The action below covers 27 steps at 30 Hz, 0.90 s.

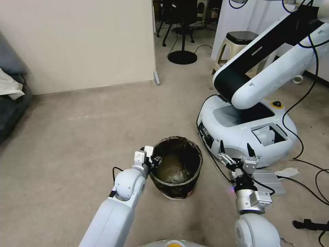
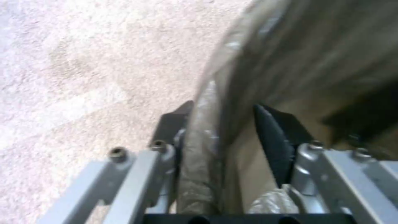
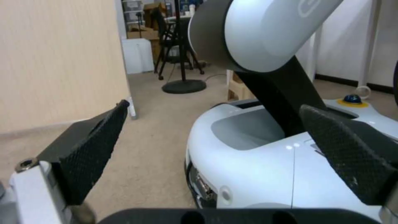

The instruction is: Pick up the trash can from the floor.

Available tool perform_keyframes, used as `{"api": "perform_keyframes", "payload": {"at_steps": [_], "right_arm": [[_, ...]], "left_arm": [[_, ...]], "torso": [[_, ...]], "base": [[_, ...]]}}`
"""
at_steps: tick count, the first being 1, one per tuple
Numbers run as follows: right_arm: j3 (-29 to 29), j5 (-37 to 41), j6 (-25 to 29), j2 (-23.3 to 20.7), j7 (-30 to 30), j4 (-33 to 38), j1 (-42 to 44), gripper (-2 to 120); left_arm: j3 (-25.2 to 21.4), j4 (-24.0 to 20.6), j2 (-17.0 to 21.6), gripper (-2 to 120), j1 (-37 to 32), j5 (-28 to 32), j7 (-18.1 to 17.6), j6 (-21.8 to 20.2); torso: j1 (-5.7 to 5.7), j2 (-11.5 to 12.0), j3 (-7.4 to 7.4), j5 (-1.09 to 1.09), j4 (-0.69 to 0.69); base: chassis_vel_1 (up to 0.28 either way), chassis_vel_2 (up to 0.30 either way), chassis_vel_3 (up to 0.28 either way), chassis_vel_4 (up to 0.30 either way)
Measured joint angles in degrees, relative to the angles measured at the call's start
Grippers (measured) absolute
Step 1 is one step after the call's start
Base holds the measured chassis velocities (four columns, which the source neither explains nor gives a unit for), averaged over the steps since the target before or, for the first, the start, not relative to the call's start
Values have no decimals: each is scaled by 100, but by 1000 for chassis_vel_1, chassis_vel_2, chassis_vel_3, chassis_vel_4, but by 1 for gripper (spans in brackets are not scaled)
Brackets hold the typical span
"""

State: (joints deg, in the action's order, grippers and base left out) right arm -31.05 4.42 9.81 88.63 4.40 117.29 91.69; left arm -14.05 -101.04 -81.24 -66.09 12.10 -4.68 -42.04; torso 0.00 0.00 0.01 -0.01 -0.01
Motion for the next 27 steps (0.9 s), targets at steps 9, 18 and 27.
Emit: {"api": "perform_keyframes", "payload": {"at_steps": [9, 18, 27], "right_arm": [[56, -19, 28, 11, 0, -16, -2, 100], [76, -31, 48, 12, 3, 33, 54, 100], [119, -65, 53, 7, 6, 139, 139, 100]], "left_arm": [[-159, 13, 38, 13, -86, -22, 74, 3], [-273, -121, 66, 10, -198, -10, 113, 2], [-645, -695, 192, 4, -387, 377, 136, -27]], "torso": [[-1, 0, 0, 0, 0], [0, 1, -1, 4, 2], [0, 1, -3, 1, 0]], "base": [[0, 0, 0, 0], [0, 0, 0, 0], [0, 0, 0, 0]]}}
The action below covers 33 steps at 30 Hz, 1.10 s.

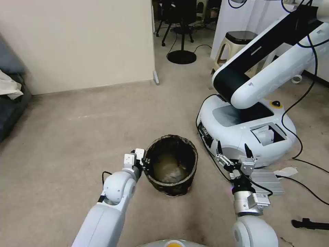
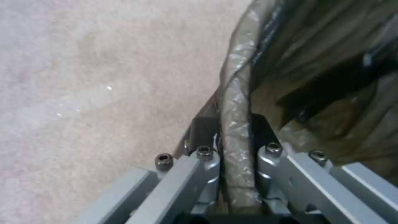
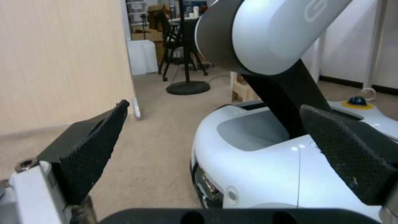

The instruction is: Pick up the trash can from the floor.

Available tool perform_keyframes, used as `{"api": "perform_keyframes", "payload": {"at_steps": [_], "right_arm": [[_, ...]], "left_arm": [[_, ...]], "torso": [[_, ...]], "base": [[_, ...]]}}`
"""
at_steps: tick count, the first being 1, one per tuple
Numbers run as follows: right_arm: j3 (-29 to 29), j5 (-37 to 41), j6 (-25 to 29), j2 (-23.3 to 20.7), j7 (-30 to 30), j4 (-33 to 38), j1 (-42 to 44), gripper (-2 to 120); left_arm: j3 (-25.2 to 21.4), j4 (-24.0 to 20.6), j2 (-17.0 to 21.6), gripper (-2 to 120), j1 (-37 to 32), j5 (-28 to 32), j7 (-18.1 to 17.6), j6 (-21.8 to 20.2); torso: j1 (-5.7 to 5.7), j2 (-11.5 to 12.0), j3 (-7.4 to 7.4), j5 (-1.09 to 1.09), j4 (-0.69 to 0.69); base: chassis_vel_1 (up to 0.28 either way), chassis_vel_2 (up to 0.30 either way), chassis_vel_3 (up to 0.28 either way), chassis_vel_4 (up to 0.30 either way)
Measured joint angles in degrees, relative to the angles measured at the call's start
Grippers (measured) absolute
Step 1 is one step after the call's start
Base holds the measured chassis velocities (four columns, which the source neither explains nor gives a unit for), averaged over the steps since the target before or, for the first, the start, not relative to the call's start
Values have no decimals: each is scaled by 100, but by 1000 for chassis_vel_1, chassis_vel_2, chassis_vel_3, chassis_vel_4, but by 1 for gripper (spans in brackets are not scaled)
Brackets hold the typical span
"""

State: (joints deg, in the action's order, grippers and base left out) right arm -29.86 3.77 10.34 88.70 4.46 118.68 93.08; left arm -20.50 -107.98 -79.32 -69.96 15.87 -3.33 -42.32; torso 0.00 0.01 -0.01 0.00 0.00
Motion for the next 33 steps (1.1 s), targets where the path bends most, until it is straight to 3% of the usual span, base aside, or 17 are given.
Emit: {"api": "perform_keyframes", "payload": {"at_steps": [15, 33], "right_arm": [[66, -56, -5, -4, 1, 63, 51, 100], [29, -7, -26, -73, 4, 100, 69, 100]], "left_arm": [[-556, -1220, 313, 2, -304, 1050, -167, 6], [-941, -1850, 357, 2, -671, 1667, -274, 13]], "torso": [[0, 0, 1, 0, 1], [0, 0, 1, 0, 0]], "base": [[0, 0, 0, 0], [0, 0, 0, 0]]}}
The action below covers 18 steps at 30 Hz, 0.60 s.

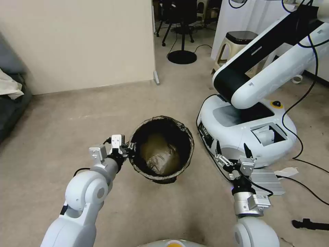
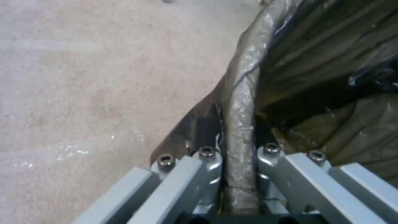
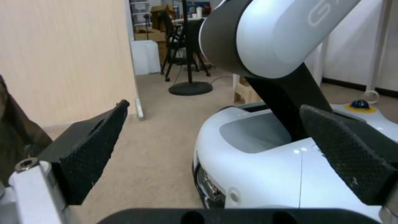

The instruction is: Pick up the trash can from the floor.

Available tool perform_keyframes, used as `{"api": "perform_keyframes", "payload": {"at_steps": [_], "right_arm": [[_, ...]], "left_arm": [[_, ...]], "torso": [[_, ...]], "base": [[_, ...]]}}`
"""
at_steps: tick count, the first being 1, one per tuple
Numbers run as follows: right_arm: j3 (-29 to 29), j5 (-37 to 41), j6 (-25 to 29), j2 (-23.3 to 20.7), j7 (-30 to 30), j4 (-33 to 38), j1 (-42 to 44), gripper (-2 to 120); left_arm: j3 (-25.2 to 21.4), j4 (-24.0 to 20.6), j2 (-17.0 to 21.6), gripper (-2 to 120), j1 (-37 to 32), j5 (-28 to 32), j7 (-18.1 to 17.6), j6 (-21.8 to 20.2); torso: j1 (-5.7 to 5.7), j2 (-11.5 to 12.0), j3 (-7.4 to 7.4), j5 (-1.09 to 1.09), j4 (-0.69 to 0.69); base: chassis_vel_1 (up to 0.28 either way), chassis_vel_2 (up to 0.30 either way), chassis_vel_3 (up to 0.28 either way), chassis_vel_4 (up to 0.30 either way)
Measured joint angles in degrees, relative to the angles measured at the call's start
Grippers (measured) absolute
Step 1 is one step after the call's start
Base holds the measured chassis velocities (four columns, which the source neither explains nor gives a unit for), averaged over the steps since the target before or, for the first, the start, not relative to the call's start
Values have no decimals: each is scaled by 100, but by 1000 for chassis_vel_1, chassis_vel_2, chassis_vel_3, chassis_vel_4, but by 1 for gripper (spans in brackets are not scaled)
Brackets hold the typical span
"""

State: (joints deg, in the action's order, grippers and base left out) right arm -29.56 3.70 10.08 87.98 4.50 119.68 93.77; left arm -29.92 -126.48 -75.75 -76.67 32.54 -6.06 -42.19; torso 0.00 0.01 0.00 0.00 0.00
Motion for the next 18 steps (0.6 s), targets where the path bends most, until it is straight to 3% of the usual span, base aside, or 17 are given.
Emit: {"api": "perform_keyframes", "payload": {"at_steps": [18], "right_arm": [[12, 14, -9, -23, 6, 38, 40, 100]], "left_arm": [[-216, -79, 25, 2, -162, 1, 74, 6]], "torso": [[0, 0, 0, 0, 0]], "base": [[0, 0, 0, 0]]}}
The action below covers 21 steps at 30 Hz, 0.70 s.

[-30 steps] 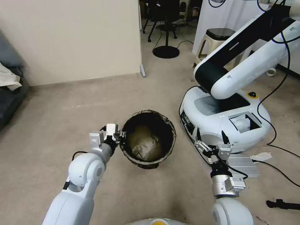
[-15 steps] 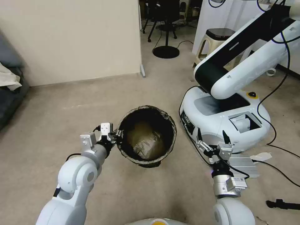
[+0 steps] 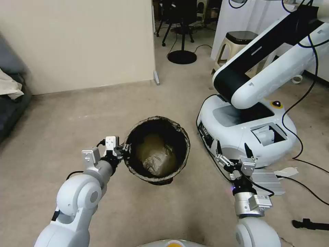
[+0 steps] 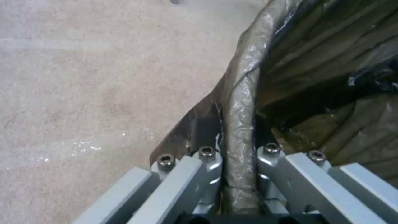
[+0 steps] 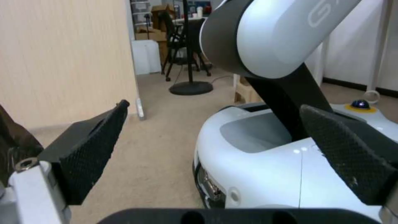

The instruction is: Pick up the trash can from the floor.

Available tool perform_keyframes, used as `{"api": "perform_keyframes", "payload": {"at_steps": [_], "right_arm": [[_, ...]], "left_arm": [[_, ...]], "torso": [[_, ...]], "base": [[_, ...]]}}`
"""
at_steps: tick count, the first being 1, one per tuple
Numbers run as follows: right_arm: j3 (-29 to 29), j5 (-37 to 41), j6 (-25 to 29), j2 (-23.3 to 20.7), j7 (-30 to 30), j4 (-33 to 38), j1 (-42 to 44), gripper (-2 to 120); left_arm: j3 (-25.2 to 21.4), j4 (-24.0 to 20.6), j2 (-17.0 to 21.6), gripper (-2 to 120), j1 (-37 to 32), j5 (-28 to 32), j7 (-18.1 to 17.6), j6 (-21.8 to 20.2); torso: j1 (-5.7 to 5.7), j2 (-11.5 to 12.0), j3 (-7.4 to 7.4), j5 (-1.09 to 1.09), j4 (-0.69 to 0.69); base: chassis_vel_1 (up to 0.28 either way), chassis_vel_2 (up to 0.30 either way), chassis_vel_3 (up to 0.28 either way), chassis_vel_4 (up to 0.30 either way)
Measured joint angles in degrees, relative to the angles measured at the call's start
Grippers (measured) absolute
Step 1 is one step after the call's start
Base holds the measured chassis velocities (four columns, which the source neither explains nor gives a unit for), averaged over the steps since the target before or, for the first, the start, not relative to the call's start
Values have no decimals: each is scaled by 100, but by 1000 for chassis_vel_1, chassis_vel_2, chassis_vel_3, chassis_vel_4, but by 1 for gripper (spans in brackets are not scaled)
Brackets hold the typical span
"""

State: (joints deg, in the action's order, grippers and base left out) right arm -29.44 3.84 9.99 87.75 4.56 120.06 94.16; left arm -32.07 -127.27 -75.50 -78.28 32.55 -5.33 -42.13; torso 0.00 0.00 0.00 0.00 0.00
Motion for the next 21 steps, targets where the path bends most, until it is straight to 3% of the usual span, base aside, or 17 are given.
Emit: {"api": "perform_keyframes", "payload": {"at_steps": [21], "right_arm": [[-4, -6, -19, -36, 5, 42, 48, 100]], "left_arm": [[-13, 55, -29, 2, -33, -49, 67, 0]], "torso": [[0, 0, 0, 0, 0]], "base": [[0, 0, 0, 0]]}}
